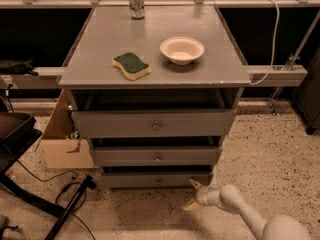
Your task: Close bottom drawer
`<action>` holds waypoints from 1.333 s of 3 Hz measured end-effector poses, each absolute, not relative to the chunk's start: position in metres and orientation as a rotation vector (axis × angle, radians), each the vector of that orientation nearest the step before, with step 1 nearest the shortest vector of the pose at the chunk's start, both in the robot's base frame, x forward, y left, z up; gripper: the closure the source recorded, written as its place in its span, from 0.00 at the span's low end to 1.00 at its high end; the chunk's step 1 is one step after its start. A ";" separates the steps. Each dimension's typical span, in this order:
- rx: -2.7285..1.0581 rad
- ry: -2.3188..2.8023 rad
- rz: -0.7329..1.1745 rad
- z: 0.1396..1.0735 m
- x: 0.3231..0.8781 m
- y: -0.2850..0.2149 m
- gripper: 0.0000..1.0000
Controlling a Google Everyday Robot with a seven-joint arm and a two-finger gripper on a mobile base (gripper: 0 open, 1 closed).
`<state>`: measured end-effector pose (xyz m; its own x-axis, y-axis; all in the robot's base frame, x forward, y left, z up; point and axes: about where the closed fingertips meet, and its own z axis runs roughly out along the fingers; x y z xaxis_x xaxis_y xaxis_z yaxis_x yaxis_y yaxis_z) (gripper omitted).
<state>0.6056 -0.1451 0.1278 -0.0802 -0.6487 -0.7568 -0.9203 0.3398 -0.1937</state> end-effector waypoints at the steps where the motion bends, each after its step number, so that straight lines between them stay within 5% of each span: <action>1: -1.418 1.800 0.431 0.129 0.603 -0.139 0.40; 3: -1.672 1.864 0.213 0.183 0.612 -0.179 0.87; 4: -1.856 1.847 -0.048 0.256 0.641 -0.198 1.00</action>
Offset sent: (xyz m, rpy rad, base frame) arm -0.0466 0.0231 0.0576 -0.2632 0.0847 0.2438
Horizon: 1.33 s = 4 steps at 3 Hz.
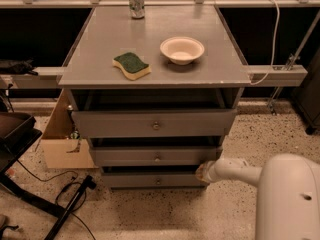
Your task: Close bottom drawer
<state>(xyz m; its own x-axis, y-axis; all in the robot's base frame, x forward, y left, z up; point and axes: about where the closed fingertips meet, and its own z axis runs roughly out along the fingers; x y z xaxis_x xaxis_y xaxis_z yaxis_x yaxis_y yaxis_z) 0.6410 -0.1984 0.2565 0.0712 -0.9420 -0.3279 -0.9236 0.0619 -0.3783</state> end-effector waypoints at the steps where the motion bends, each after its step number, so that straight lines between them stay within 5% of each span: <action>1: -1.900 1.871 -0.156 0.322 0.650 -0.198 1.00; 3: -1.830 1.902 -0.281 0.410 0.666 -0.184 1.00; 4: -1.742 2.099 -0.206 0.430 0.620 -0.197 1.00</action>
Offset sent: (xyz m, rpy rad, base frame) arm -0.2953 0.0313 0.1722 -0.2448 0.3119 -0.2104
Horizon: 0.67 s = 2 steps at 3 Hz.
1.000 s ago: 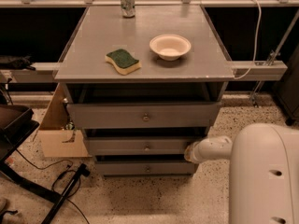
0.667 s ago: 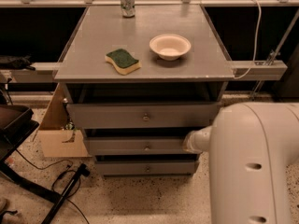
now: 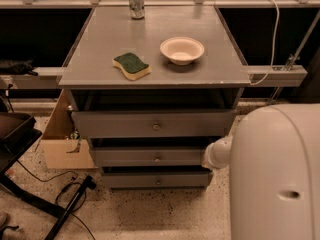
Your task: Close bottom drawer
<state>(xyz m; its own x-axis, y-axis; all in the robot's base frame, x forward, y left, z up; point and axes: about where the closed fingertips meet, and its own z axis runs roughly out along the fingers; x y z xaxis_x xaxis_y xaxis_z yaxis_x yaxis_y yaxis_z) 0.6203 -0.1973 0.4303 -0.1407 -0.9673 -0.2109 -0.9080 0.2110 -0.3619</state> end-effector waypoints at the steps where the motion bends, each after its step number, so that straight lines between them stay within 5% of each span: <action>1: -1.734 2.197 -0.159 0.442 0.574 -0.206 1.00; 2: -1.735 2.196 -0.159 0.442 0.574 -0.206 1.00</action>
Offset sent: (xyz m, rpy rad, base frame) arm -0.0451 -0.0083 0.0119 -0.0041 0.0792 -0.0498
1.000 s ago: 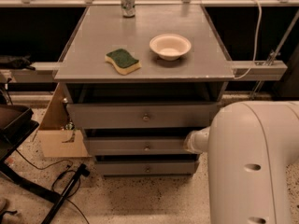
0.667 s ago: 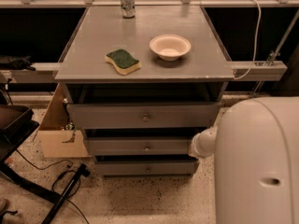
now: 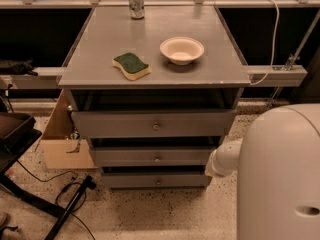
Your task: Close bottom drawer
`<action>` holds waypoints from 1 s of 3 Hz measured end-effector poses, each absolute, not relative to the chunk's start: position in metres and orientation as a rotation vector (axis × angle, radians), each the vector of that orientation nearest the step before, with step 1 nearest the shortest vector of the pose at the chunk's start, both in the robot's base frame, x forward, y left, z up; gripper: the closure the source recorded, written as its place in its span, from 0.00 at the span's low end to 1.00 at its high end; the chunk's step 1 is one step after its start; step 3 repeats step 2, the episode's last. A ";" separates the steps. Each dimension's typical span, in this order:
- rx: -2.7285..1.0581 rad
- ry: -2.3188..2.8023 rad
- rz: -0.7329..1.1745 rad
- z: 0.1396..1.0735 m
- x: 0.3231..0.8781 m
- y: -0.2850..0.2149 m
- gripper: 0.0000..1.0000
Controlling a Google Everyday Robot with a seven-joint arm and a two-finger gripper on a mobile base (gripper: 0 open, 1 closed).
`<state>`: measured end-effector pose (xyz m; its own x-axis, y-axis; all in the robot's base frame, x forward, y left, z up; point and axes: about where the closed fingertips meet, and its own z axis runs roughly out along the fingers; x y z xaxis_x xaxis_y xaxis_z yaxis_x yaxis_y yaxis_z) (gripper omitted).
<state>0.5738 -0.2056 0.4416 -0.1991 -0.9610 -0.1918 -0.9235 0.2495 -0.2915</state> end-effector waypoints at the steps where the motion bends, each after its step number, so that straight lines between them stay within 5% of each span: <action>1: -1.795 2.180 -0.106 0.439 0.558 -0.206 1.00; 2: -1.852 2.159 -0.087 0.435 0.547 -0.207 0.82; 3: -1.852 2.159 -0.087 0.435 0.547 -0.207 0.82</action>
Offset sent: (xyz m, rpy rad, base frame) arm -0.0124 0.0002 -0.0024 0.0063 0.0294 0.0339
